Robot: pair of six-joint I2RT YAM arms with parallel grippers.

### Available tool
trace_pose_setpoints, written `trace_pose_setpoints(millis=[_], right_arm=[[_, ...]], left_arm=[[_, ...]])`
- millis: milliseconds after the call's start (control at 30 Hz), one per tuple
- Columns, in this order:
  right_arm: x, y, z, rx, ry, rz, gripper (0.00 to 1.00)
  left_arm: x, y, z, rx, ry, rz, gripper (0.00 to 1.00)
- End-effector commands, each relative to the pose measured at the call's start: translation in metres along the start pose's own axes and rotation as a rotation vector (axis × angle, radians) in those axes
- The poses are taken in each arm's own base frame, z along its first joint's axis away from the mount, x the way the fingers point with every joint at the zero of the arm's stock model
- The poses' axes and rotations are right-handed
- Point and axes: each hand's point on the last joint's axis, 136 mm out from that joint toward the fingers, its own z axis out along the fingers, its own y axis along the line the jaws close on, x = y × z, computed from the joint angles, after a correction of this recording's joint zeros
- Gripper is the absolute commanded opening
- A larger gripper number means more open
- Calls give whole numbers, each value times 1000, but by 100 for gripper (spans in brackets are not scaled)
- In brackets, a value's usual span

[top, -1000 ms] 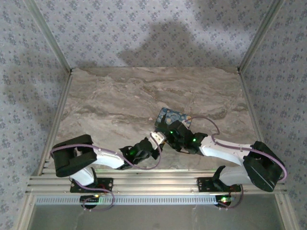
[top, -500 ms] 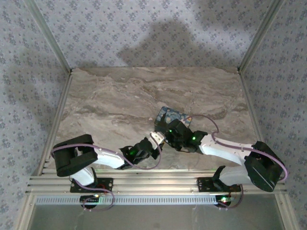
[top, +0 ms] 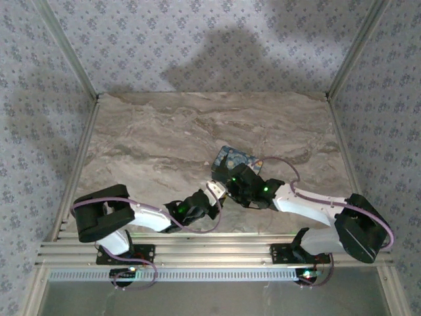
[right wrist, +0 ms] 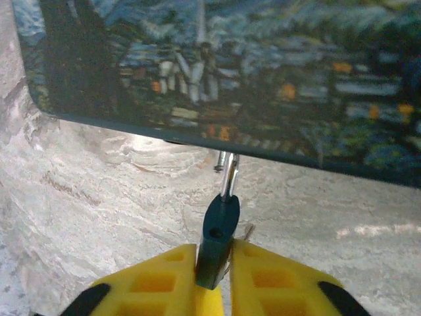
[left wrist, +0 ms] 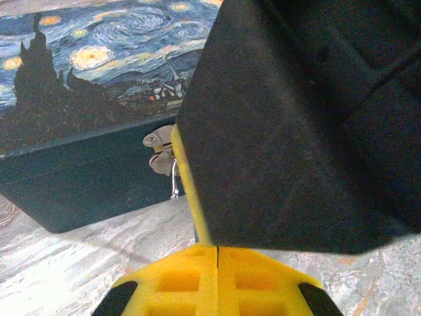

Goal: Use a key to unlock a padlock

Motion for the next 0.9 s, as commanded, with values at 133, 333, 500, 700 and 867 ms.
trace_pose_setpoints(millis=[133, 333, 500, 700, 867], right_arm=[[-2, -6, 2, 42, -2, -12, 30], [-4, -5, 5, 49, 2, -18, 20], [-3, -5, 10, 59, 13, -34, 0], [-3, -2, 10, 42, 18, -121, 0], [-5, -2, 2, 11, 5, -250, 0]], left_arm=[[-19, -12, 6, 39, -52, 19, 0], [-19, -12, 5, 41, -53, 17, 0], [-20, -14, 4, 49, -56, 16, 0], [-21, -10, 3, 28, -50, 22, 0], [-25, -7, -1, 14, -63, 11, 16]])
